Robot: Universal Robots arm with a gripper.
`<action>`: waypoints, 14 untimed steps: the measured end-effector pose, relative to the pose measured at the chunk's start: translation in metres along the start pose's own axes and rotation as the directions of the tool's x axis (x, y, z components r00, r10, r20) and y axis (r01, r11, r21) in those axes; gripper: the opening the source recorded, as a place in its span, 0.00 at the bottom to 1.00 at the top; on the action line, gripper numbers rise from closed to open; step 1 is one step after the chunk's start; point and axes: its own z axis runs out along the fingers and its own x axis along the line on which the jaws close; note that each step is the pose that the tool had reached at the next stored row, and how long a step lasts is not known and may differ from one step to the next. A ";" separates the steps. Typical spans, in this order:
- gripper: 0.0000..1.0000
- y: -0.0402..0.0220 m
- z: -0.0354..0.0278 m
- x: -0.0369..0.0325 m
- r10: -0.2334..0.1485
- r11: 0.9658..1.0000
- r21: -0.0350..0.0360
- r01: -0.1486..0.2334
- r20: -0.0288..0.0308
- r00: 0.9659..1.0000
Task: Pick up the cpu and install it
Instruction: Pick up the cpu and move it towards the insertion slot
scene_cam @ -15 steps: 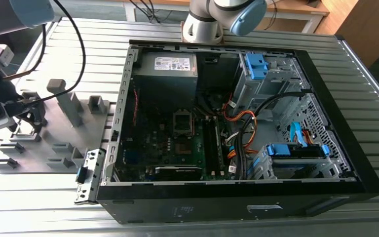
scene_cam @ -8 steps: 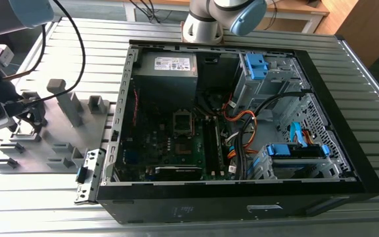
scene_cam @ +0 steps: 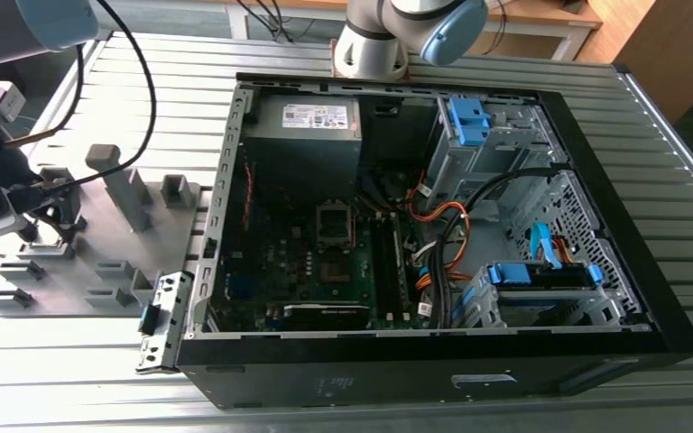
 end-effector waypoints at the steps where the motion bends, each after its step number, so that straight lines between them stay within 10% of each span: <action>1: 0.52 0.0000 0.0000 0.0000 0.000 1.000 0.000 0.000 0.000 1.000; 14: 0.59 0.0000 0.0001 0.0000 0.000 1.000 0.000 0.000 0.002 1.000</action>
